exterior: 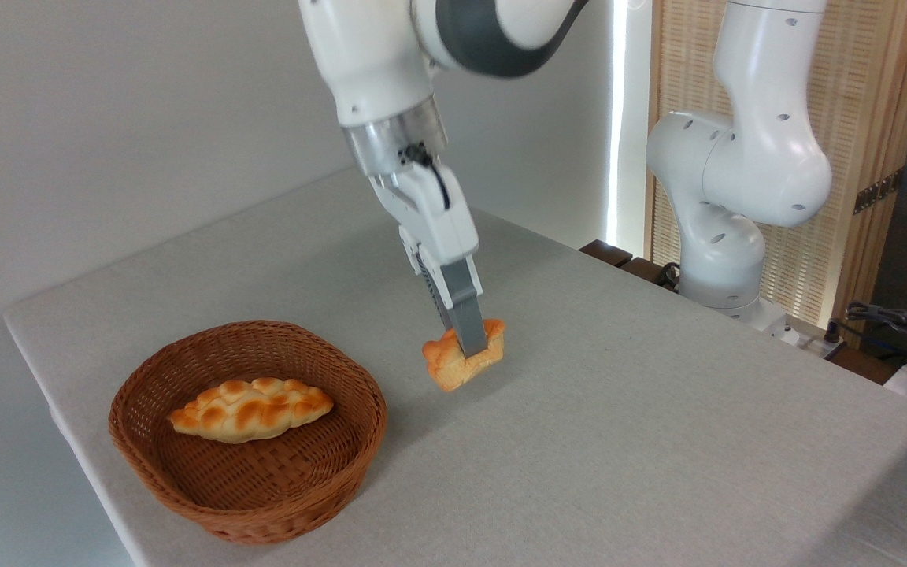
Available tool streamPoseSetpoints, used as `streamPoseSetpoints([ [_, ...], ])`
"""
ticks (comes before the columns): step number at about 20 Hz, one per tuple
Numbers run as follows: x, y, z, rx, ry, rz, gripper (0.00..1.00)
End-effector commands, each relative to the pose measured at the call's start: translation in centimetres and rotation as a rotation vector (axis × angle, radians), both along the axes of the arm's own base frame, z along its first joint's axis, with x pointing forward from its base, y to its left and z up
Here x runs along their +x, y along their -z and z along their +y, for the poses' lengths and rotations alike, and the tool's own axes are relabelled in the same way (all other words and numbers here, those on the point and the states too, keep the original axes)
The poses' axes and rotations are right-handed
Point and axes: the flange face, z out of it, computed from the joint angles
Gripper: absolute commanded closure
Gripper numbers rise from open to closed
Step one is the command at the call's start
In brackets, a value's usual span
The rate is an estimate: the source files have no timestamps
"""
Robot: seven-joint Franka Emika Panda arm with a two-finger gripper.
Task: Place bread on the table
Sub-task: 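Lower the held bun onto the table surface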
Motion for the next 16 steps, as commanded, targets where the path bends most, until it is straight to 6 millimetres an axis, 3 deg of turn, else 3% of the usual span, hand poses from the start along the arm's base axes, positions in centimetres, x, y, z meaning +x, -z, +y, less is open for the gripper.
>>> streamPoseSetpoints([
  [1,-0.1,1.1,-1.1,-0.028,0.021,0.02,0.11],
  [2,-0.1,1.1,-1.1,-0.033,0.018,0.02,0.11],
  [4,-0.1,1.2,-1.1,-0.032,0.017,0.022,0.0],
  [16,-0.5,2.9,-1.0,-0.028,0.046,0.07,0.0],
])
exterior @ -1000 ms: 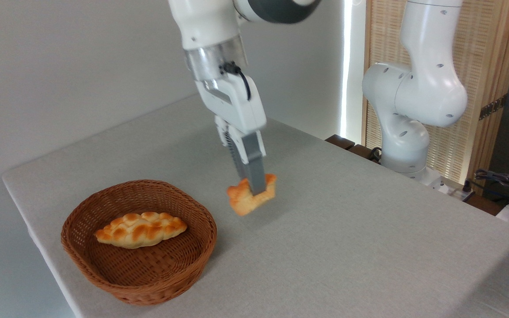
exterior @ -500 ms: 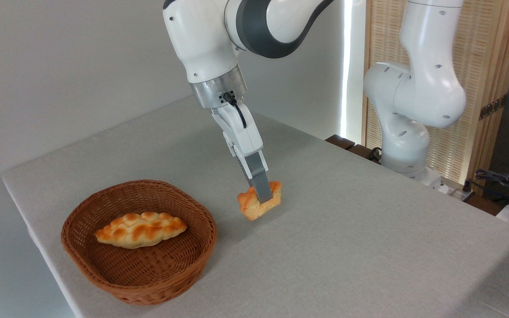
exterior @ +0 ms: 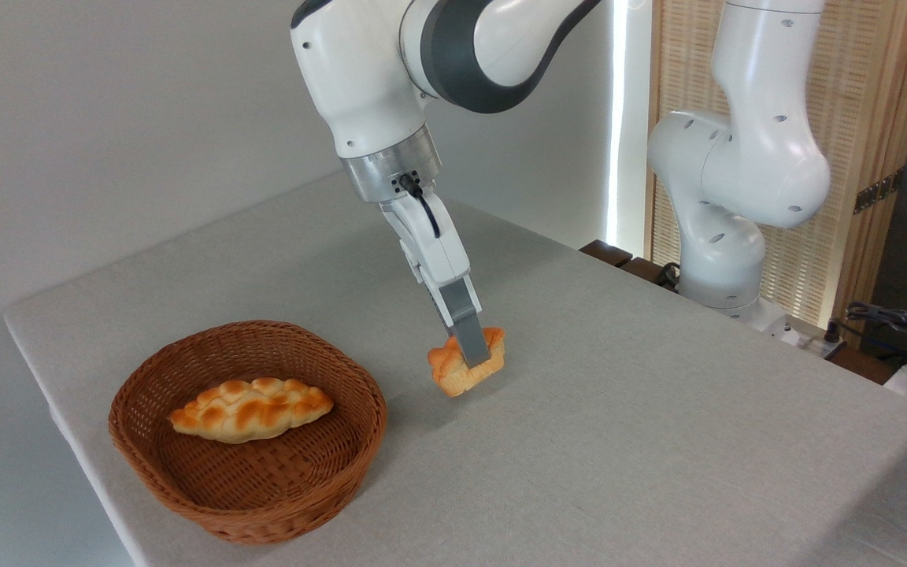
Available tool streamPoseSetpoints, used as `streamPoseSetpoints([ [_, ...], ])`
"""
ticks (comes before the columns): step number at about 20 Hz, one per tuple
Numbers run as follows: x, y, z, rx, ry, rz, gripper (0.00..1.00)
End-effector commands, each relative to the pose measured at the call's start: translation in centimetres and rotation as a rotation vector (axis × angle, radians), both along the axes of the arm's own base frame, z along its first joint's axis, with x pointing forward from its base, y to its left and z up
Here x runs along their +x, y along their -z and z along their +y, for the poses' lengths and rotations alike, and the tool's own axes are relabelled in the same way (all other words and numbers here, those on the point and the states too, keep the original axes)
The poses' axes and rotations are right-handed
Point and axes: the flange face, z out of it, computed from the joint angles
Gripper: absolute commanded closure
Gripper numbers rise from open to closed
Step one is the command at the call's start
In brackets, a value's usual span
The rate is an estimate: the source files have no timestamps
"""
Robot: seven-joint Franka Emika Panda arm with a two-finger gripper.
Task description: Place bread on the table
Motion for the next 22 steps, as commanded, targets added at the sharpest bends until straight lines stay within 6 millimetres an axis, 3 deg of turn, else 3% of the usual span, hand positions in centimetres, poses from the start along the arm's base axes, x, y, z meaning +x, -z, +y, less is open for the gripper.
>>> streamPoseSetpoints([
  [1,-0.4,0.6,0.2,-0.019,0.019,0.018,0.0],
  [6,-0.2,0.2,0.2,-0.021,0.018,0.006,0.0],
  [7,0.3,-0.8,0.2,-0.026,0.014,-0.016,0.0],
  [10,2.3,-6.6,0.5,-0.051,-0.002,-0.132,0.0],
  [13,3.5,-10.4,2.5,-0.143,-0.091,-0.196,0.0],
  [18,4.9,-12.4,3.2,-0.23,-0.216,-0.158,0.0],
  [22,8.1,-14.3,2.3,-0.236,-0.388,-0.203,0.0],
])
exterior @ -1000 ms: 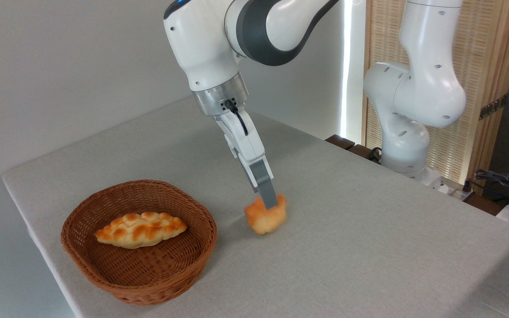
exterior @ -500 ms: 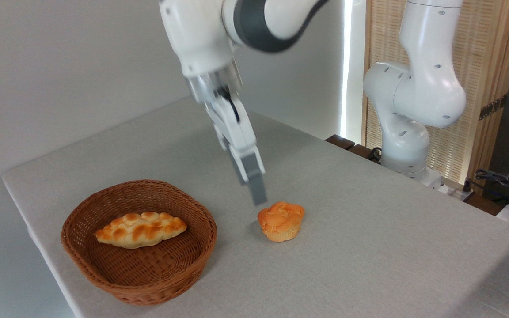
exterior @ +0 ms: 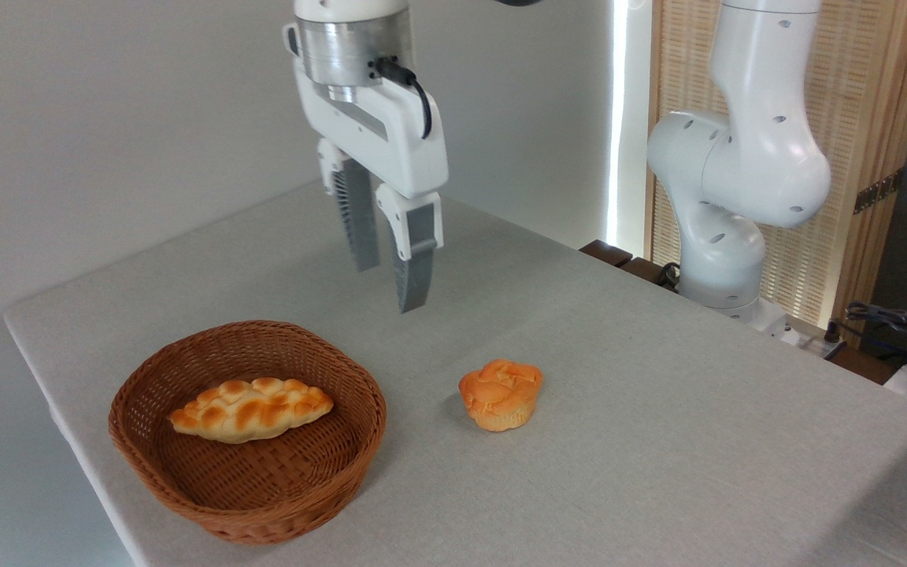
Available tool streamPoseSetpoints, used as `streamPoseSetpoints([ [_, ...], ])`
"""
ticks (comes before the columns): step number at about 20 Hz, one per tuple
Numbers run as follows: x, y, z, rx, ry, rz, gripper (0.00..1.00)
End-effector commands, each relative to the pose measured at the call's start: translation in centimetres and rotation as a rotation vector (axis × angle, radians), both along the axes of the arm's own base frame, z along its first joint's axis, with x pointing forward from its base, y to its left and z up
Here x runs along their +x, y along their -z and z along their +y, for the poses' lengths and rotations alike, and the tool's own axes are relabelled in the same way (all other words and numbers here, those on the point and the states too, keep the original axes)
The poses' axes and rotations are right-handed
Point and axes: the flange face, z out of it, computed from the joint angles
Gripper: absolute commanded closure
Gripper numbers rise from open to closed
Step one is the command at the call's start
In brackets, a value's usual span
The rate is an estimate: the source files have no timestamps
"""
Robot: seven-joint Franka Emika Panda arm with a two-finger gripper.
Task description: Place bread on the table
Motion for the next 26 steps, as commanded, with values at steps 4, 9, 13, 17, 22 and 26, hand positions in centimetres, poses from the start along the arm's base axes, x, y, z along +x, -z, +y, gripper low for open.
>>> streamPoseSetpoints([
  [4,3.9,-1.5,-0.9,-0.024,-0.134,0.0,0.0],
  [9,4.0,-1.7,0.0,-0.012,-0.147,-0.002,0.0],
  [13,4.0,-2.4,0.2,-0.009,-0.148,0.002,0.0],
  [17,4.3,-2.1,-0.9,0.002,-0.131,0.009,0.0],
  [22,4.4,-1.7,-1.3,0.035,-0.119,0.018,0.0],
  [26,4.3,-1.6,-1.3,0.037,-0.119,0.023,0.0],
])
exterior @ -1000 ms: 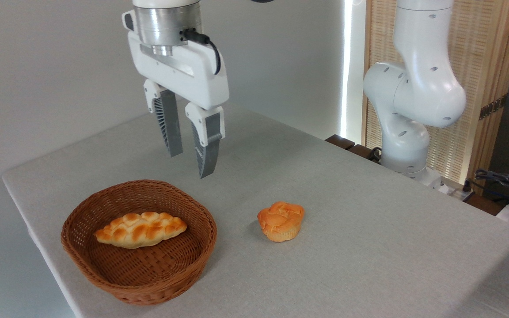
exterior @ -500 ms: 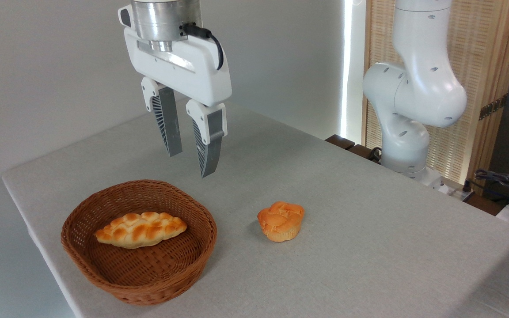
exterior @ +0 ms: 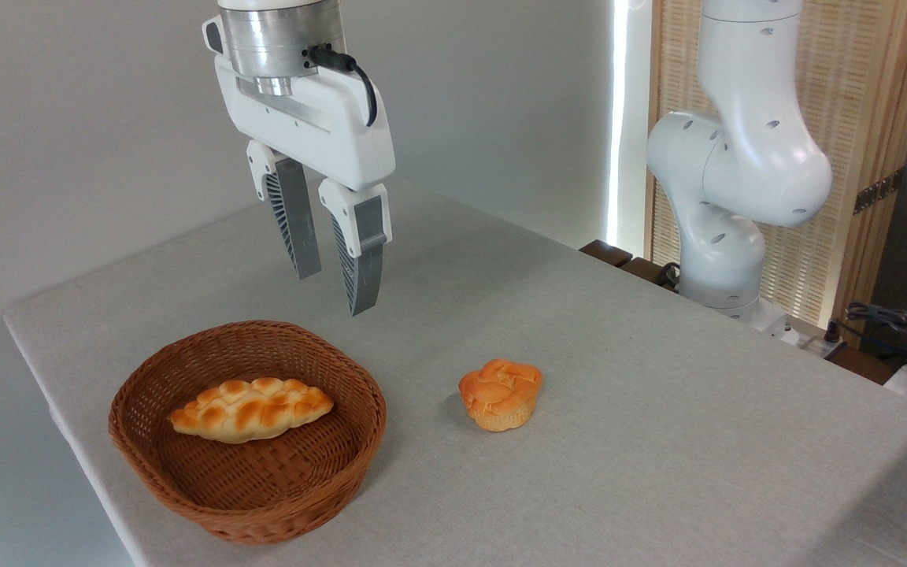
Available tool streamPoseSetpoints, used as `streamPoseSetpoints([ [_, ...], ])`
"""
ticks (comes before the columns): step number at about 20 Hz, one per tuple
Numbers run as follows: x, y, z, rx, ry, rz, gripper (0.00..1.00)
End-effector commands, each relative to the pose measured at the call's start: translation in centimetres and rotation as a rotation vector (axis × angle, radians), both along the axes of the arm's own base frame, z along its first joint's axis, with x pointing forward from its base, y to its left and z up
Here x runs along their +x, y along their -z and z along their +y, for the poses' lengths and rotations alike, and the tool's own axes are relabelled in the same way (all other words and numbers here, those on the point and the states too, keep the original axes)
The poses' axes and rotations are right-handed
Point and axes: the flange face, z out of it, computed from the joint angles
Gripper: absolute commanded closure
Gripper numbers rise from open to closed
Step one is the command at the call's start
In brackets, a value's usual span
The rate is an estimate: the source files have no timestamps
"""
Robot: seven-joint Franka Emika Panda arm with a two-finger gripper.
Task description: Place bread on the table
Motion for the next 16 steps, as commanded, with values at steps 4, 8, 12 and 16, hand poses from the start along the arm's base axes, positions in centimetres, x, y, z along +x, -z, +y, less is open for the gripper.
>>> streamPoseSetpoints([
  [4,0.59,-0.87,0.08,0.016,-0.016,0.016,0.0],
  [8,0.88,-1.05,-0.04,0.017,-0.014,0.022,0.0],
  [12,0.86,-1.03,-0.13,0.017,-0.014,0.024,0.0],
  [16,0.86,-1.02,0.13,0.017,-0.017,0.025,0.0],
])
